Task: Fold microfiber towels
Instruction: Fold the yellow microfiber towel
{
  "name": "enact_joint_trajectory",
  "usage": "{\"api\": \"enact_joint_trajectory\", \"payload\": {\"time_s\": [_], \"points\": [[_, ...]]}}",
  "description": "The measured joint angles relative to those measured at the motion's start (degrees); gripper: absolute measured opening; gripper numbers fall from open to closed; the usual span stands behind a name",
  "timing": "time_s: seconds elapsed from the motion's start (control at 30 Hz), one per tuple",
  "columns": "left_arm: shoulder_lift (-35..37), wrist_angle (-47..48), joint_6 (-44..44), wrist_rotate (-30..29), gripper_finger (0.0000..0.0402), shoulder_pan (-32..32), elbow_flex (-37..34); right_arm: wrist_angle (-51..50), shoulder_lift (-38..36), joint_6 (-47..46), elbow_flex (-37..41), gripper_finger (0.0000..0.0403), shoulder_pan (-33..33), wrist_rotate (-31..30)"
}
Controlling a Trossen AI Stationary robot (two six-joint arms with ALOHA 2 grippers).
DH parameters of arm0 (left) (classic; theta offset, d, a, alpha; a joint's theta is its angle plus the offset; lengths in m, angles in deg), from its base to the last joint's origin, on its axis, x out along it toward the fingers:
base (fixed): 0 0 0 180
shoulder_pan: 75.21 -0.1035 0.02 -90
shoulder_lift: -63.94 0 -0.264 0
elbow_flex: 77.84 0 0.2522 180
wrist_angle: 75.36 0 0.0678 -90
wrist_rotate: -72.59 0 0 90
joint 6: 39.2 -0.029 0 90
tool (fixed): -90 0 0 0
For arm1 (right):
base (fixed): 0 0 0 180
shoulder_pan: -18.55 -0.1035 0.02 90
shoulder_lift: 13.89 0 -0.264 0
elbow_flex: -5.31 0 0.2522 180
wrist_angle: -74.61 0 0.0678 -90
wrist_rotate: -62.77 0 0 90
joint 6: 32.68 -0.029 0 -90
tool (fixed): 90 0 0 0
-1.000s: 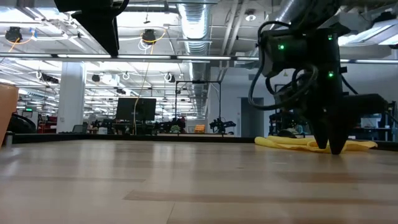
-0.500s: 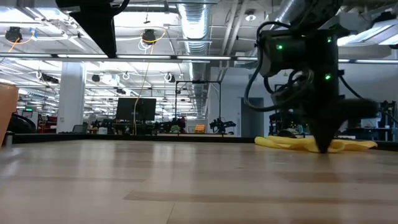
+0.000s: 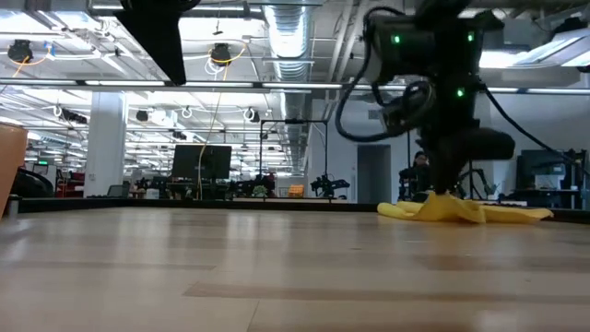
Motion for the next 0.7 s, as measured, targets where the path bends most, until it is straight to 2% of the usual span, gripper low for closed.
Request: {"api": "enact_joint_trajectory", "payload": {"time_s": [0.17,0.33,0.53,0.7], "points": [[-0.02,-0.41,1.91,-1.05,0.0142,0.91,0.00,-7.11,0.00,-0.39,-5.76,0.0005,-3.32,-2.52],[0.00,-4.49,1.17,-6.79,0.0142,1.61,-1.65,-13.49,-0.07,-2.37,-11.33,0.0003,-7.20,-3.69],[-0.02,-19.81,-13.66,-4.65,0.0142,-0.39,-9.18,-19.59,-0.11,-4.96,-17.74,0.0006,-12.48,-3.26],[-0.02,-37.88,-32.04,-4.61,0.0142,-3.58,-13.08,-21.94,-0.13,-7.09,-22.44,0.0005,-16.91,-2.98]]}}
